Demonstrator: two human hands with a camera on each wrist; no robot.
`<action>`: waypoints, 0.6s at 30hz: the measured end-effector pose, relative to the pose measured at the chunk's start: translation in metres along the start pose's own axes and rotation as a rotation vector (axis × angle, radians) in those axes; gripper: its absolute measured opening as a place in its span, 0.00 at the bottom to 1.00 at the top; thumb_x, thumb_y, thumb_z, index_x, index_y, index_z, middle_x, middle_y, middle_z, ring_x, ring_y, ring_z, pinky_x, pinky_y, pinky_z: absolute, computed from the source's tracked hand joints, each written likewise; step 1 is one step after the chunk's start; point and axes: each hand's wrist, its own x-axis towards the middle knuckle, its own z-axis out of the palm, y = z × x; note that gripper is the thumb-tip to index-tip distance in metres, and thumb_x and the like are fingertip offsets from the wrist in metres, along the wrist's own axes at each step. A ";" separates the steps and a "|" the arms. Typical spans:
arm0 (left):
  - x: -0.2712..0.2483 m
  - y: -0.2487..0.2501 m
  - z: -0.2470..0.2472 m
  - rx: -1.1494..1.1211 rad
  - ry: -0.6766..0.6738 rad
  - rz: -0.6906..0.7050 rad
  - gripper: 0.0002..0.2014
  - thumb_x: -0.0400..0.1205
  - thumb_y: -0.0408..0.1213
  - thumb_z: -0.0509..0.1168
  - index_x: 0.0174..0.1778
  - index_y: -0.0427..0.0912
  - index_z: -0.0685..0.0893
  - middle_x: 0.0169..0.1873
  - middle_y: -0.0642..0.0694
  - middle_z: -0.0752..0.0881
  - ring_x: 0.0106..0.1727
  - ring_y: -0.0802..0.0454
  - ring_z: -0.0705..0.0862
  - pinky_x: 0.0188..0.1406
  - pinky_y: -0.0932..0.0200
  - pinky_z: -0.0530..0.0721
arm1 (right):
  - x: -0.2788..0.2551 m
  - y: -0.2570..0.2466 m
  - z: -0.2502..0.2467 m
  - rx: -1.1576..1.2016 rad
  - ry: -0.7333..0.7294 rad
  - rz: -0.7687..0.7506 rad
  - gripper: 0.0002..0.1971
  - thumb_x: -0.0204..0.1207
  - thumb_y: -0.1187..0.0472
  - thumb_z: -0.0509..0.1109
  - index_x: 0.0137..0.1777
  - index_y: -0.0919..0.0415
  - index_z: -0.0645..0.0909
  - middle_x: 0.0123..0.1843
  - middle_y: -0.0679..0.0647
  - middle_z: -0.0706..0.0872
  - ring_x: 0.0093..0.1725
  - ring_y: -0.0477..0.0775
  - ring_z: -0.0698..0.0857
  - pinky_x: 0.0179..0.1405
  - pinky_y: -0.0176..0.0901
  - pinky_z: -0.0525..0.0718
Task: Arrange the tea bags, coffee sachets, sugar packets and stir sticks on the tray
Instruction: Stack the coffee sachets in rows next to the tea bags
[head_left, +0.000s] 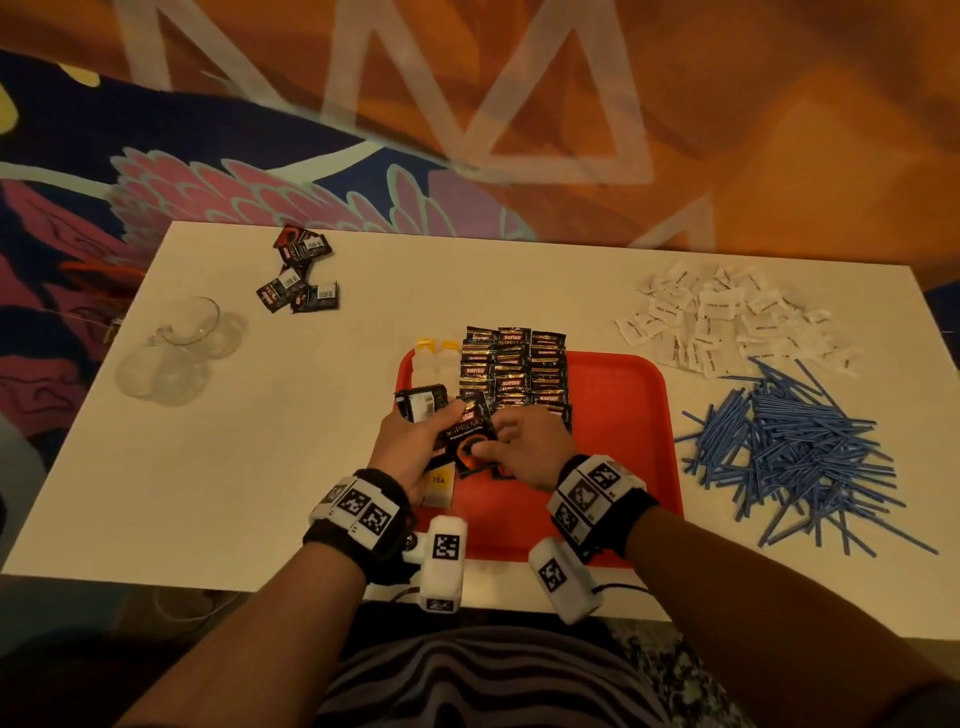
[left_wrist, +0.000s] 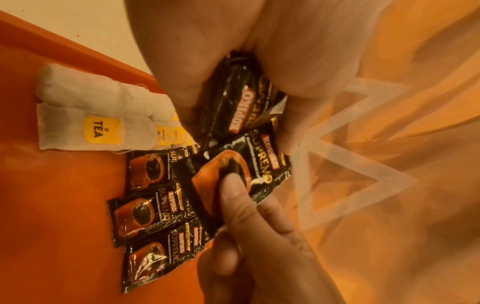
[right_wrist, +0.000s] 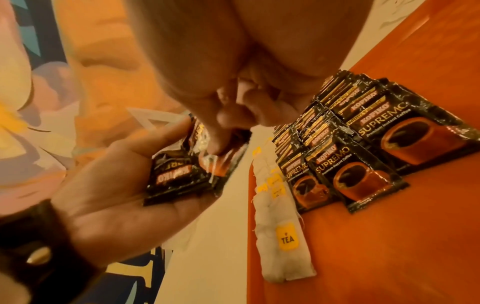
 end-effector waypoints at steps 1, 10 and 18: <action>0.000 -0.001 0.000 0.013 0.008 -0.019 0.15 0.77 0.31 0.75 0.59 0.37 0.88 0.49 0.36 0.92 0.52 0.36 0.91 0.55 0.39 0.88 | 0.002 0.001 0.000 0.011 -0.009 0.024 0.11 0.71 0.60 0.80 0.33 0.48 0.82 0.30 0.45 0.85 0.28 0.41 0.84 0.29 0.34 0.81; 0.001 -0.010 -0.017 0.160 0.149 -0.011 0.03 0.80 0.34 0.74 0.43 0.39 0.88 0.39 0.39 0.92 0.34 0.47 0.90 0.34 0.55 0.87 | 0.004 0.017 0.021 -0.145 -0.025 0.109 0.07 0.73 0.55 0.78 0.35 0.54 0.86 0.32 0.45 0.83 0.31 0.37 0.77 0.25 0.23 0.69; 0.001 -0.012 -0.061 -0.183 0.183 -0.124 0.03 0.84 0.31 0.69 0.47 0.33 0.84 0.32 0.40 0.87 0.27 0.49 0.84 0.27 0.58 0.85 | 0.034 0.045 0.046 -0.115 0.129 0.380 0.06 0.73 0.62 0.77 0.43 0.57 0.81 0.45 0.51 0.84 0.41 0.45 0.82 0.29 0.33 0.75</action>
